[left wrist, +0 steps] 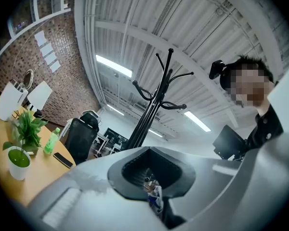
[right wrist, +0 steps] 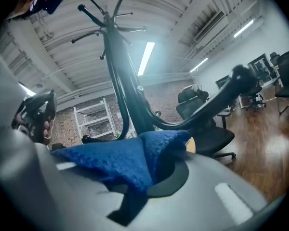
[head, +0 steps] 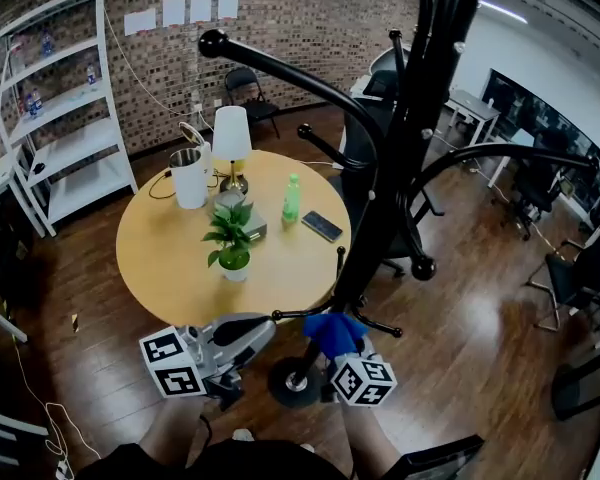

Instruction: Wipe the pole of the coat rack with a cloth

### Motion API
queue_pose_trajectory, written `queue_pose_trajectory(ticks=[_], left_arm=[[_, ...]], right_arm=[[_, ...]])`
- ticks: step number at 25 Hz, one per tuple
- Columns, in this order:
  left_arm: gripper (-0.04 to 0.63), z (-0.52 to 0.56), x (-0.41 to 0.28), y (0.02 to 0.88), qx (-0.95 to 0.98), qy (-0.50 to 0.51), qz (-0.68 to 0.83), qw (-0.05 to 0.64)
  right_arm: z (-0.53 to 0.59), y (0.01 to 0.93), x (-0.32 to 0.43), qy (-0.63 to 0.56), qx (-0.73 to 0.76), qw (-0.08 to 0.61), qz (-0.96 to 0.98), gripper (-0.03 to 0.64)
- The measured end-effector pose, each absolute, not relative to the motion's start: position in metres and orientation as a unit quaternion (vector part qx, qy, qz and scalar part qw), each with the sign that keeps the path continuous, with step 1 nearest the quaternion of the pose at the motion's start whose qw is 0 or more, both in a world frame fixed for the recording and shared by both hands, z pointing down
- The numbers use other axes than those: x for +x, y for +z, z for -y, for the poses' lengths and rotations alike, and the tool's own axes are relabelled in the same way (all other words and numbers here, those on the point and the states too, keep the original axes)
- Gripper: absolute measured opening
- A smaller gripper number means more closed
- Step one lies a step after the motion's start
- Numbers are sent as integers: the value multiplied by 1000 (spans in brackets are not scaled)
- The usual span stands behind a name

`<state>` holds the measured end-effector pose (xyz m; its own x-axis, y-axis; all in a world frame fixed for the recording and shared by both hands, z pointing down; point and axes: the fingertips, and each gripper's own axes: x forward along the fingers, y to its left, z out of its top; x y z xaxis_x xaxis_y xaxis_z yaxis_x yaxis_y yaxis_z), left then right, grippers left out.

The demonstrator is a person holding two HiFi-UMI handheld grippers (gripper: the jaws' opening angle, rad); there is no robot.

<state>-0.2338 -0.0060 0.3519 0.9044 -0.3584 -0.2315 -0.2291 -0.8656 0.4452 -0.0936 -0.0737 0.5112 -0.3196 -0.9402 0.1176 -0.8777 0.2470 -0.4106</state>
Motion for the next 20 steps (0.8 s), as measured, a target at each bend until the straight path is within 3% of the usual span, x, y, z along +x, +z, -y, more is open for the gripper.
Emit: queue_pose_trajectory(ticks=[6,9,20], left_arm=[[2,6,-232,350,954,-155,153,206],[3,5,-231,349,954,-155,153,206],[2,3,-250,341,950,-182,164,196]], right_arm=[[74,519,-91,-220,-579,70,-782,25],[73,500,-89,-227,-574,99,-780,25],[66,242,-90,-20,-522,242,-818,25]])
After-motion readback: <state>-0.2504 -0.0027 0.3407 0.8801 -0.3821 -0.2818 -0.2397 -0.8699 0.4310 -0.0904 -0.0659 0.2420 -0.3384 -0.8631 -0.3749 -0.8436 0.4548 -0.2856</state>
